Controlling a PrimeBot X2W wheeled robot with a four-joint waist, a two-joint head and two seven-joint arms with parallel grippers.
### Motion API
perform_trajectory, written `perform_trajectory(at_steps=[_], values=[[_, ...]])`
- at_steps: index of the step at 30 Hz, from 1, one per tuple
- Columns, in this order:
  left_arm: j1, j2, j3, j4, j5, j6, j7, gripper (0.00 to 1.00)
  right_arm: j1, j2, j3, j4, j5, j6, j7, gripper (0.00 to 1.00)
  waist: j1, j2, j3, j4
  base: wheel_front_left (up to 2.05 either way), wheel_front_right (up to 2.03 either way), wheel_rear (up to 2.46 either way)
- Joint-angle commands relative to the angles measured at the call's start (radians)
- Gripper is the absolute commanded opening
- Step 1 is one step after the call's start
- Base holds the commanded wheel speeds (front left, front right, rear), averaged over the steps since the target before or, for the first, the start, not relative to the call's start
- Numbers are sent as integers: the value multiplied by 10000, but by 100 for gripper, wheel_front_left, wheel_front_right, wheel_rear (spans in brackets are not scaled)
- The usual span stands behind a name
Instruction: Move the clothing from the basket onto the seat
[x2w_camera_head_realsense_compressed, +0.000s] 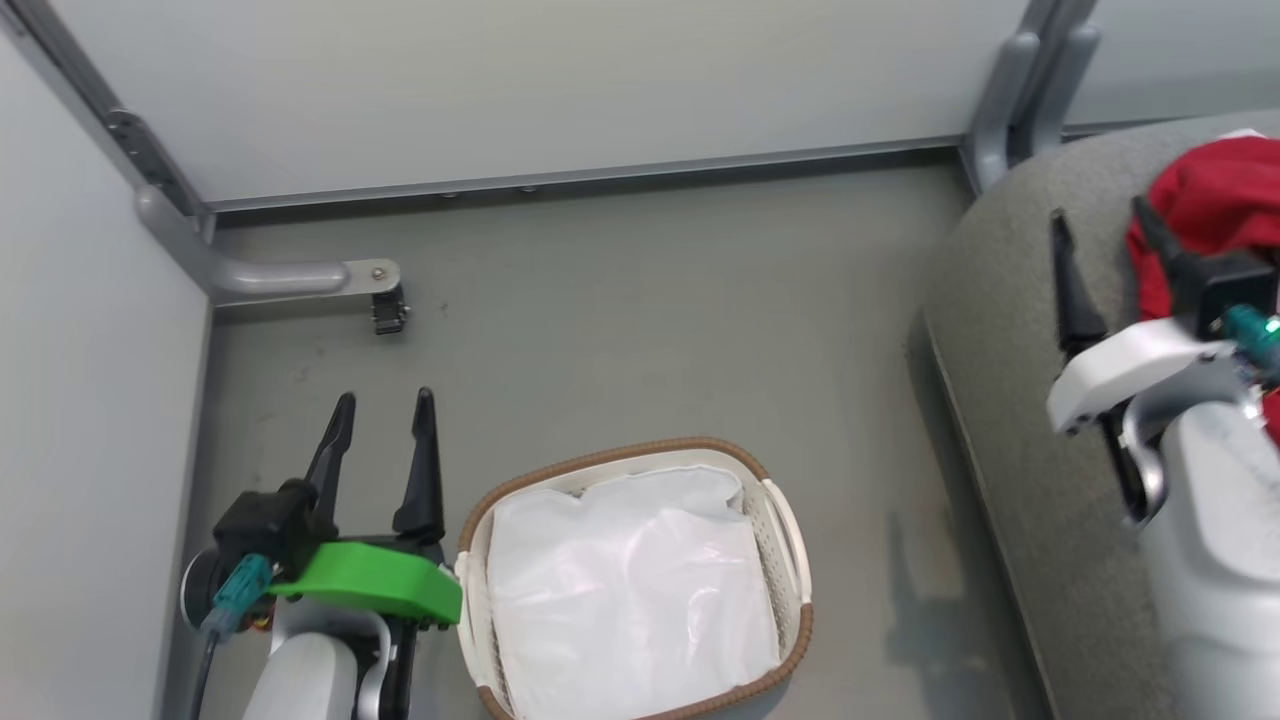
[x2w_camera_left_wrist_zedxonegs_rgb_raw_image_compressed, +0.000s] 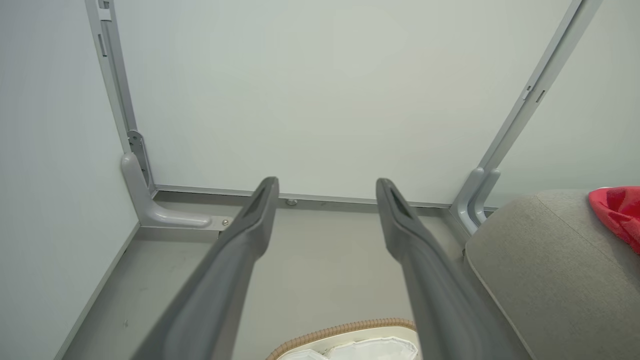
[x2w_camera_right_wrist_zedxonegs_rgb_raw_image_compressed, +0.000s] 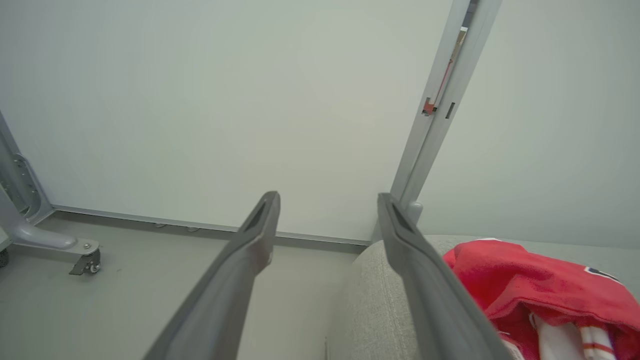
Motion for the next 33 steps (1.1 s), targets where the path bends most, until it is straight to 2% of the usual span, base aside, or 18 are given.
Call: perform_trajectory(at_steps=[1, 5, 9, 17, 33], values=[[304, -5, 179, -25, 80, 63, 1, 100, 537, 284, -169, -373, -212, -11, -42, 100, 0, 0, -319, 458, 0, 0, 0], [744, -31, 537, -106, 95, 70, 1, 100, 1515, 1138, -440, -1331, -654, -11, -46, 100, 0, 0, -438, 573, 0, 0, 0], [1183, -39, 710, -173, 148, 98, 1, 100, 2427, 1502, -402, -1829, -784, -11, -47, 100, 0, 0, -608, 571, 0, 0, 0], [1792, -37, 807, -257, -97, 229, 1, 100, 3680, 1542, 303, -2132, 17, -11, -49, 100, 0, 0, -868, 381, 0, 0, 0], [1974, -35, 833, -214, -270, 268, 1, 100, 3912, 1551, 693, -2121, 114, -11, -50, 100, 0, 0, -925, 221, 0, 0, 0]])
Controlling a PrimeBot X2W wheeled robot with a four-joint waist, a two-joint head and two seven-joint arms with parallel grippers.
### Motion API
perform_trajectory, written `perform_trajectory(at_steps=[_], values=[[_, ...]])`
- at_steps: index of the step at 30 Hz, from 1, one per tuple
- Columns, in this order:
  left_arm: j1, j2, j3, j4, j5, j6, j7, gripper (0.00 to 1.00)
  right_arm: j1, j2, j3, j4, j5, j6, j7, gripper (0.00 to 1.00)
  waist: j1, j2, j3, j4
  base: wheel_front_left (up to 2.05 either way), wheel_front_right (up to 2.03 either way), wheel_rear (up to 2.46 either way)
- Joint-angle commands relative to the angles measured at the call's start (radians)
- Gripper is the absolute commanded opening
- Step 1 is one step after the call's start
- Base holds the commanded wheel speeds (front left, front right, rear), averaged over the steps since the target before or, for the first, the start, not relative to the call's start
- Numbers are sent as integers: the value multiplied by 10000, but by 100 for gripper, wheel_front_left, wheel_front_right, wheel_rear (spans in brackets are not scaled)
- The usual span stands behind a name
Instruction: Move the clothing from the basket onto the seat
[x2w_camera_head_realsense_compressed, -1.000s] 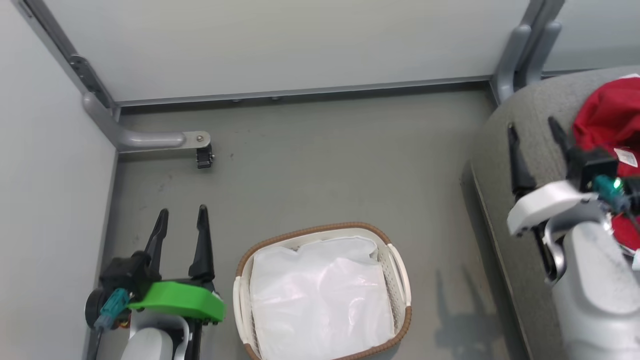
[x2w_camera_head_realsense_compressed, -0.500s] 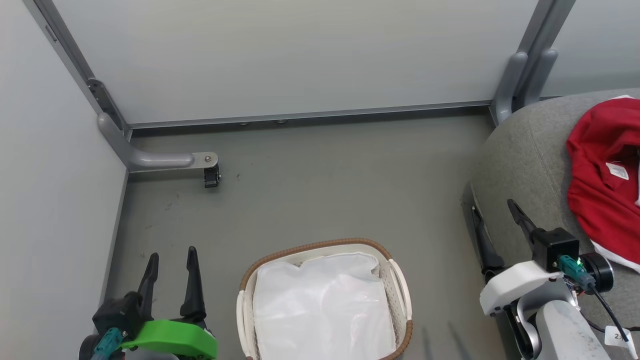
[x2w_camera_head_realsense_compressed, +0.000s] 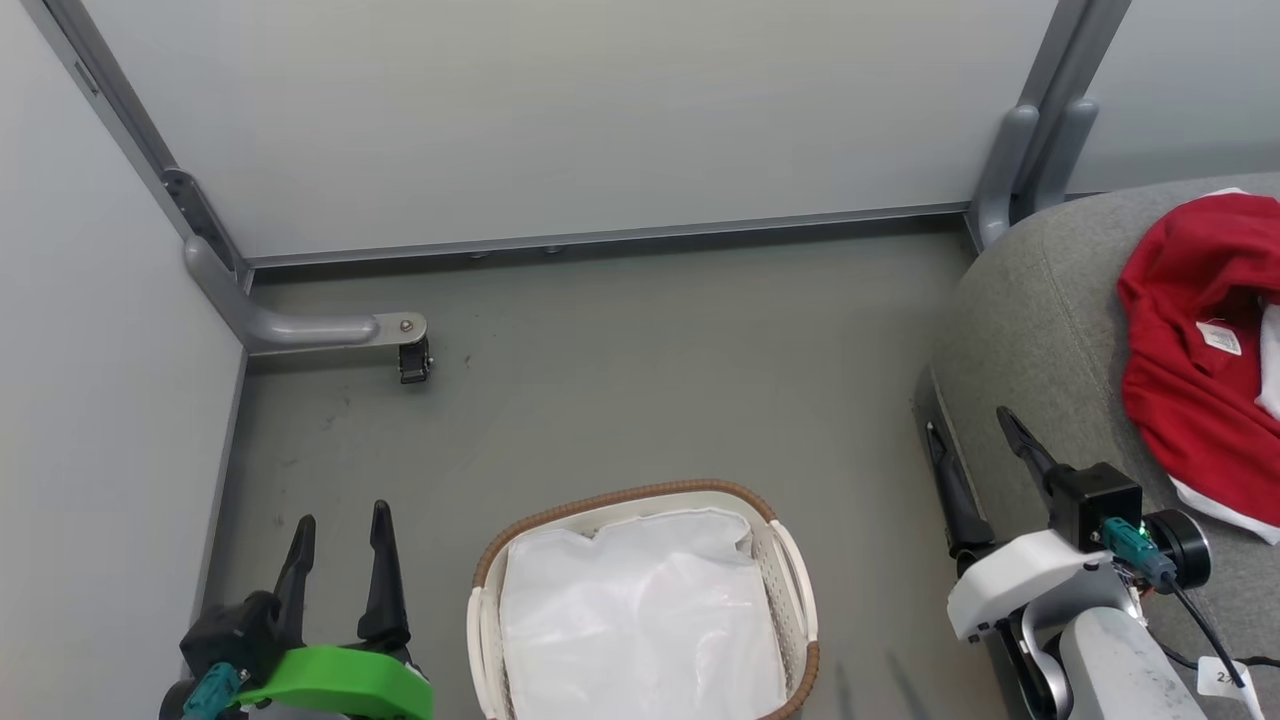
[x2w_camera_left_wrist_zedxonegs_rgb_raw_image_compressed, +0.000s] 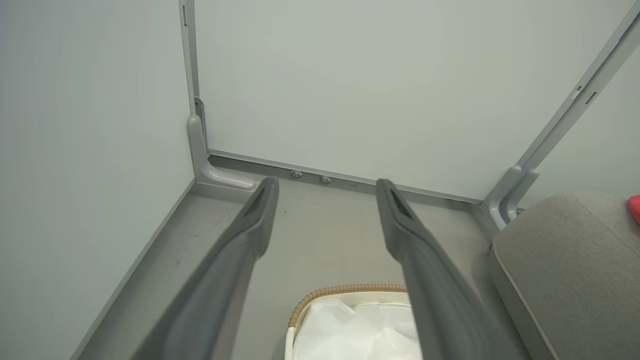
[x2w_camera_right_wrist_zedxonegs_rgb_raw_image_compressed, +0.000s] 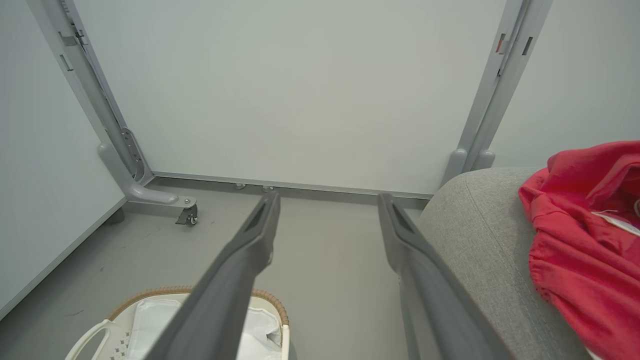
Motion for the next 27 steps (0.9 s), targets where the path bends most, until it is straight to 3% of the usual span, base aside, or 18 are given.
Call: perform_trajectory(at_steps=[1, 2, 3, 7, 27], values=[[144, 13, 34, -27, -105, -19, 1, 100, 161, -36, 18, -4, 38, -11, -50, 100, 0, 0, -2, -10, 0, 0, 0], [152, 11, 19, -34, -159, -58, 1, 100, 157, -34, 23, -29, 54, -11, -50, 100, 0, 0, 1, -14, 0, 0, 0], [7, 0, 11, -10, -168, -33, 1, 0, 16, 2, 19, -9, 22, 0, 0, 0, 0, 0, 1, -15, 0, 0, 0], [28, -29, -4, 302, -235, -36, 25, 0, 190, 72, -6, 307, 94, 0, 59, 0, 0, 0, -2, -14, 0, 0, 0], [-263, -17, 521, 114, -3525, -193, 1028, 0, 407, 42, -343, -171, 4212, -2, 1045, 0, 0, 0, -86, 28, 0, 0, 0]])
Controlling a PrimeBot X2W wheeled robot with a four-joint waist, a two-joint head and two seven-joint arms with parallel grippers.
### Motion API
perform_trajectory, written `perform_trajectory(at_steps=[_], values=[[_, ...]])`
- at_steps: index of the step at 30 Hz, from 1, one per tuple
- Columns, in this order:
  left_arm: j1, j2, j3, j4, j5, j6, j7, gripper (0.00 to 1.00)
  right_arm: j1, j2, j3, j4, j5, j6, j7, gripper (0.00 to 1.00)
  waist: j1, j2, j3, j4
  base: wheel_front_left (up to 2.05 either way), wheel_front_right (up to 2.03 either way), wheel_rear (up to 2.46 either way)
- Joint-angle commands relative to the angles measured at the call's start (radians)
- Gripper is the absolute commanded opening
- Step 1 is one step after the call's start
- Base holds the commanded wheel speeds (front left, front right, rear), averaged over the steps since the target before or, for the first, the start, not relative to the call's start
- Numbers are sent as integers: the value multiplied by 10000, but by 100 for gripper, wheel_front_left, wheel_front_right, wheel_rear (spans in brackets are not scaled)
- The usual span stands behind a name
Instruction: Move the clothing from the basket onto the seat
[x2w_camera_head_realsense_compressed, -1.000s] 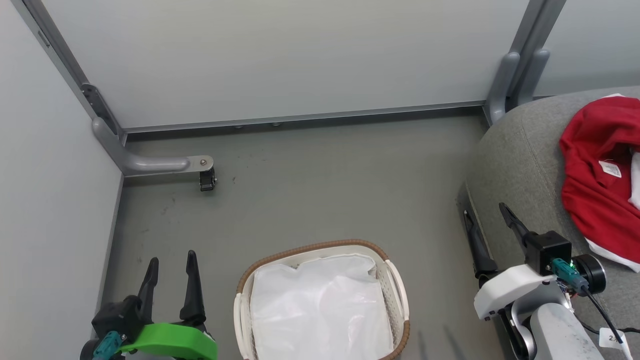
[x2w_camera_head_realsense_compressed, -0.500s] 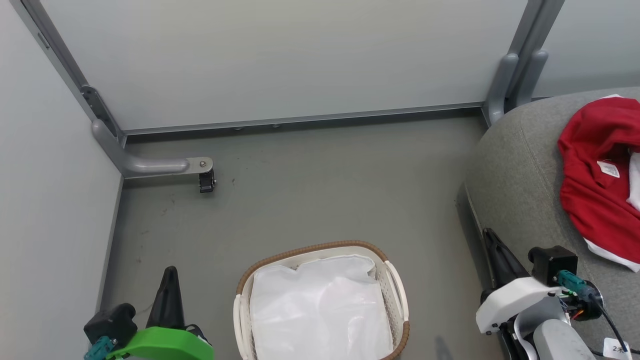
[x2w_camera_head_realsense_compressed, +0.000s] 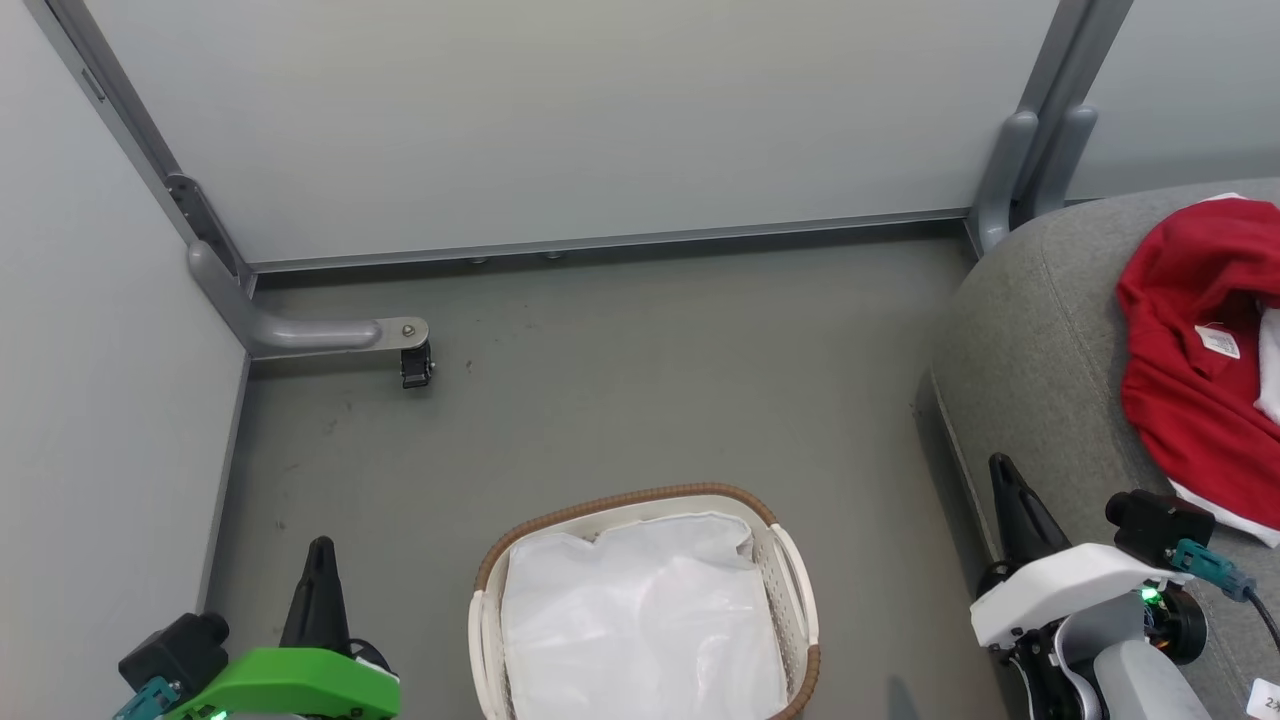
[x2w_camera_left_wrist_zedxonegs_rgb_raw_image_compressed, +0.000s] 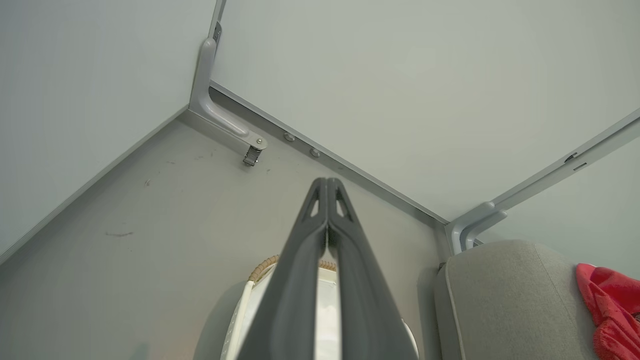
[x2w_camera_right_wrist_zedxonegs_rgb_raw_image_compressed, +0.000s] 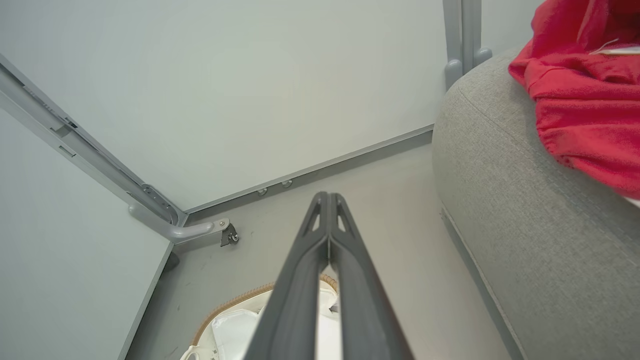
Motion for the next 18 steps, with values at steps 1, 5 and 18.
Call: perform_trajectory(at_steps=[1, 5, 18], values=[[-307, 28, 87, -176, -328, -58, 71, 0, -70, -58, -58, -226, 425, -1, 80, 0, 0, 0, -5, 3, 0, 0, 0], [-356, 30, 173, -208, -860, -83, 234, 0, -31, -64, -111, -305, 1090, -2, 238, 0, 0, 0, -21, 11, 0, 0, 0], [-491, 37, 425, -303, -2457, -163, 720, 0, 83, -79, -276, -527, 3073, -3, 718, 0, 0, 0, -73, 37, 0, 0, 0]])
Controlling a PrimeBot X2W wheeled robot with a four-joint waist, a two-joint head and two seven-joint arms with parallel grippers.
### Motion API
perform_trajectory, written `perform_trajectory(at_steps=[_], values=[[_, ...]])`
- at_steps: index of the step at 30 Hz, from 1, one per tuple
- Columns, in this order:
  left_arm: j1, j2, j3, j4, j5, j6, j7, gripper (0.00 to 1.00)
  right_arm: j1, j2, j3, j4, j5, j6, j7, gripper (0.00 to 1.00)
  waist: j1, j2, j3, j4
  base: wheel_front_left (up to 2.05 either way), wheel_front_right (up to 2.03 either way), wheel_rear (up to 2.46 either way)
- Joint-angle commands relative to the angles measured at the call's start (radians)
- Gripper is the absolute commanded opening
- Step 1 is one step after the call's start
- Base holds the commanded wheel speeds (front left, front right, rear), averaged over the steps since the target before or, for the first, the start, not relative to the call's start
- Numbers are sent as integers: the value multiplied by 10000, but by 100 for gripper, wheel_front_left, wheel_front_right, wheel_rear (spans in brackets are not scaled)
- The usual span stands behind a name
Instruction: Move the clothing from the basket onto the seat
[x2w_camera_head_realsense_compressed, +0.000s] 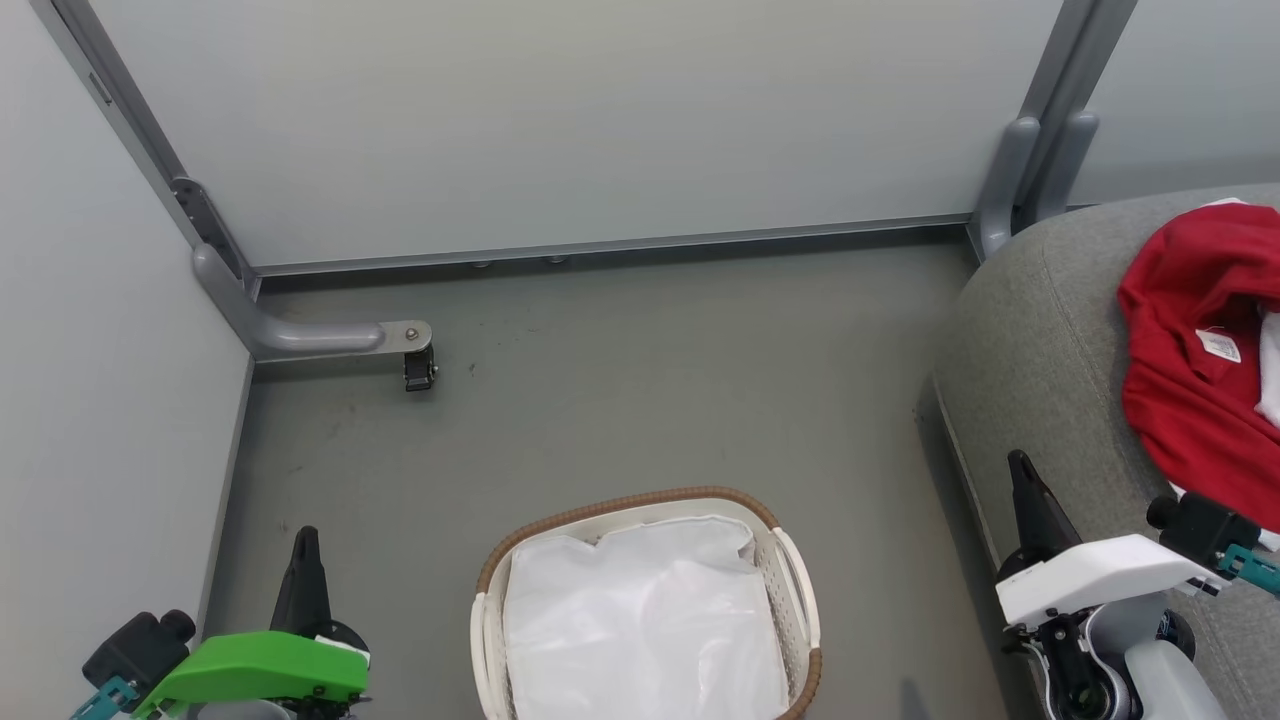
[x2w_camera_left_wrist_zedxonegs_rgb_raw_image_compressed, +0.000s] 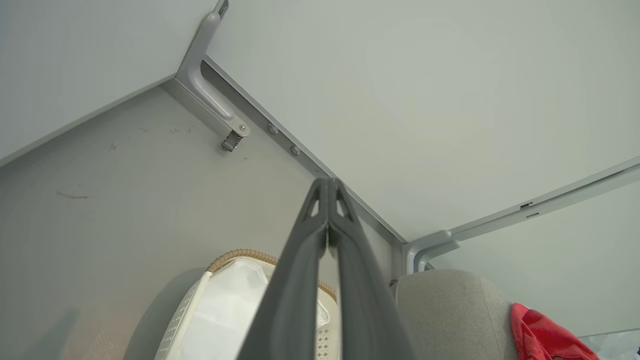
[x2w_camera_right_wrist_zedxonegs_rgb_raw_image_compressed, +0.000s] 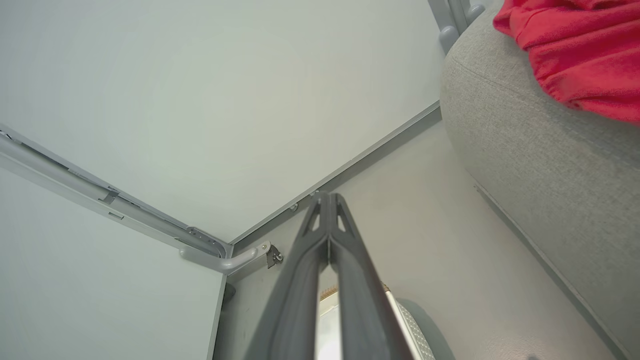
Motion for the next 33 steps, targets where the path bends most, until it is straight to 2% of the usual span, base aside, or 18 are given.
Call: perform_trajectory(at_steps=[1, 33], values=[[-303, 35, 92, -160, -314, -65, 78, 0, 11, -67, -55, -192, 372, -1, 84, 0, 1, 0, -6, 3, 0, 0, 0], [-562, 52, 584, -333, -3438, -220, 1042, 0, 223, -97, -386, -619, 4277, -3, 1030, 0, 1, 0, -134, 68, 0, 0, 0]])
